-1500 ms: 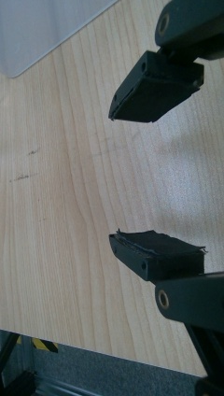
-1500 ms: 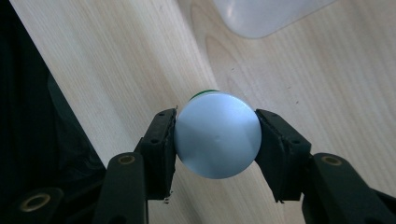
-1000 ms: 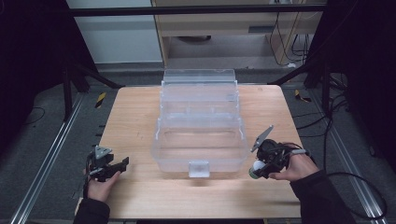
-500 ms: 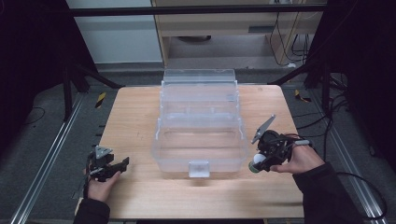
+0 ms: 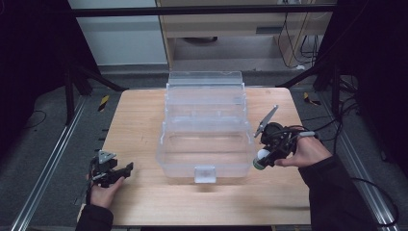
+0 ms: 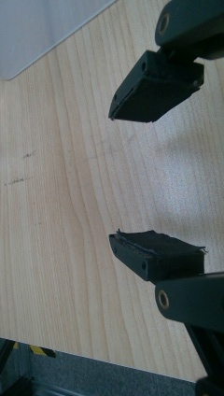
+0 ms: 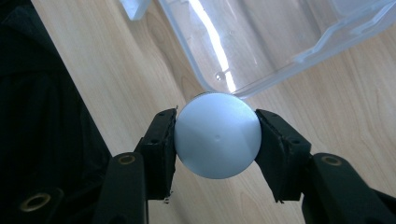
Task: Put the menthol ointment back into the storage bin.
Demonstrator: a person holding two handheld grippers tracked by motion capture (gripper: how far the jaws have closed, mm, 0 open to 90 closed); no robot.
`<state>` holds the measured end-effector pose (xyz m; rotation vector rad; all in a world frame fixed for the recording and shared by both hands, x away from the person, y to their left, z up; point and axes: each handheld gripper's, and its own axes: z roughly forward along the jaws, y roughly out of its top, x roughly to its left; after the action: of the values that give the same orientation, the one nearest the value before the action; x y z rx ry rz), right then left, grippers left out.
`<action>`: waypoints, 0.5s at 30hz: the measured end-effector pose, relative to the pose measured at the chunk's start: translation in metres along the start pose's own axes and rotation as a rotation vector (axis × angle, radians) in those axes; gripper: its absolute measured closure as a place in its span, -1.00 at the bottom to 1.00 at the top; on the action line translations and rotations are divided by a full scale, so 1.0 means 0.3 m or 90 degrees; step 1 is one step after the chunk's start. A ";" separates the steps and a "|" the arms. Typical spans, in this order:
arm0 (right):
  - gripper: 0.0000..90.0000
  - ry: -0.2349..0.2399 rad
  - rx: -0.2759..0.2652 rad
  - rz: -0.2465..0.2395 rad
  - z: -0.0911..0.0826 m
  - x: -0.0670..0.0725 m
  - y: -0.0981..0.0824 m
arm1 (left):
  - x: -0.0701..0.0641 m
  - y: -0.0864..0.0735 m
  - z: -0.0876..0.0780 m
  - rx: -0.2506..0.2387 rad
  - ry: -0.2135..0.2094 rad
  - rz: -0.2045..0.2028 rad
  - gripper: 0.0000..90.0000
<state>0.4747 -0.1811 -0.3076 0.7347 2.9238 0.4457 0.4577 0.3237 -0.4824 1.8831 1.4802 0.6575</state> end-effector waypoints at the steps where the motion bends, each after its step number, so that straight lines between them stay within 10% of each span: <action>1: 0.12 -0.001 -0.002 0.000 -0.002 -0.003 0.008 | 0.000 0.000 -0.001 -0.001 0.000 0.000 -0.26; 15: 0.12 -0.001 -0.031 -0.001 0.048 -0.052 0.099 | 0.002 0.001 -0.002 -0.003 0.000 -0.002 -0.26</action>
<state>0.5039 -0.1598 -0.3120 0.7258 2.9008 0.5138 0.4576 0.3242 -0.4819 1.8768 1.4794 0.6603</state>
